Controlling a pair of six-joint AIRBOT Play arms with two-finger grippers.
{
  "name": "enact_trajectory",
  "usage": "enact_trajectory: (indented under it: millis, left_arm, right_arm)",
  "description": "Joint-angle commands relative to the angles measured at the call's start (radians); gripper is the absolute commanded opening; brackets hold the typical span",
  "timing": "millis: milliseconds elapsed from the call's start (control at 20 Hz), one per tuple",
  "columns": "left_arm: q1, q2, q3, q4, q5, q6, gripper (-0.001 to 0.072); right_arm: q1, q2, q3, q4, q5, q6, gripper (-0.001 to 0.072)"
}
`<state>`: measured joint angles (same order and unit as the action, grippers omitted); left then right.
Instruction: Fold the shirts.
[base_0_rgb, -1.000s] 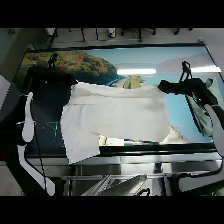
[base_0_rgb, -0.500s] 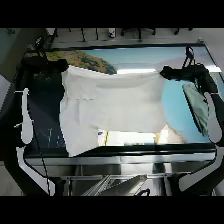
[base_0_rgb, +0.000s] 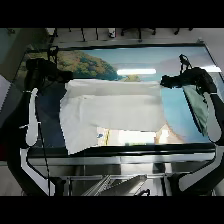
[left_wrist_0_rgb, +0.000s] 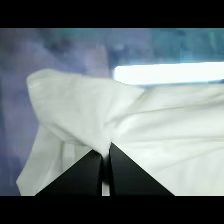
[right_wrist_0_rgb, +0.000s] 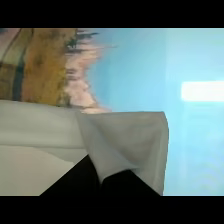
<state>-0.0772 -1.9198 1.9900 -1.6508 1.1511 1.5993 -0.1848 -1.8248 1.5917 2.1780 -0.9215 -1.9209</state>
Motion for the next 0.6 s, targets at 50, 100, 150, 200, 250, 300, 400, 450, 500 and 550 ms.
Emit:
enact_trajectory:
  millis: [50,100,150,200,250,300,400,450,500,550]
  left_arm:
    - [-0.02,-0.077,0.0,0.085,0.109,-0.07,0.0021]
    - [-0.019,-0.095,0.0,0.087,0.128,-0.083,0.0021]
    - [-0.02,-0.109,0.0,0.087,0.144,-0.087,0.0021]
    - [-0.02,-0.118,0.0,0.089,0.155,-0.093,0.0021]
    - [-0.019,-0.122,0.0,0.09,0.158,-0.102,0.0021]
    - [-0.016,-0.122,0.0,0.09,0.159,-0.11,0.0021]
    - [-0.016,-0.122,0.0,0.089,0.178,-0.116,0.0021]
    - [-0.017,-0.123,0.0,0.089,0.192,-0.116,0.0021]
    - [-0.017,-0.123,0.0,0.088,0.196,-0.116,0.0021]
    - [-0.017,-0.122,0.0,0.088,0.195,-0.116,0.0021]
  right_arm:
    - [0.003,-0.053,-0.019,-0.044,-0.003,0.022,0.0018]
    - [0.008,-0.068,-0.019,-0.043,0.007,0.022,0.0018]
    - [0.014,-0.078,-0.019,-0.043,0.014,0.022,0.0018]
    - [0.022,-0.087,-0.019,-0.045,0.014,0.022,0.0018]
    - [0.027,-0.092,-0.019,-0.047,0.017,0.021,0.0018]
    - [0.029,-0.094,-0.019,-0.05,0.019,0.021,0.0018]
    - [0.029,-0.093,-0.019,-0.051,0.017,0.021,0.0018]
    - [0.029,-0.091,-0.019,-0.05,0.012,0.022,0.0018]
    - [0.029,-0.089,-0.019,-0.051,0.006,0.021,0.0018]
    - [0.029,-0.085,-0.018,-0.05,0.002,0.022,0.0018]
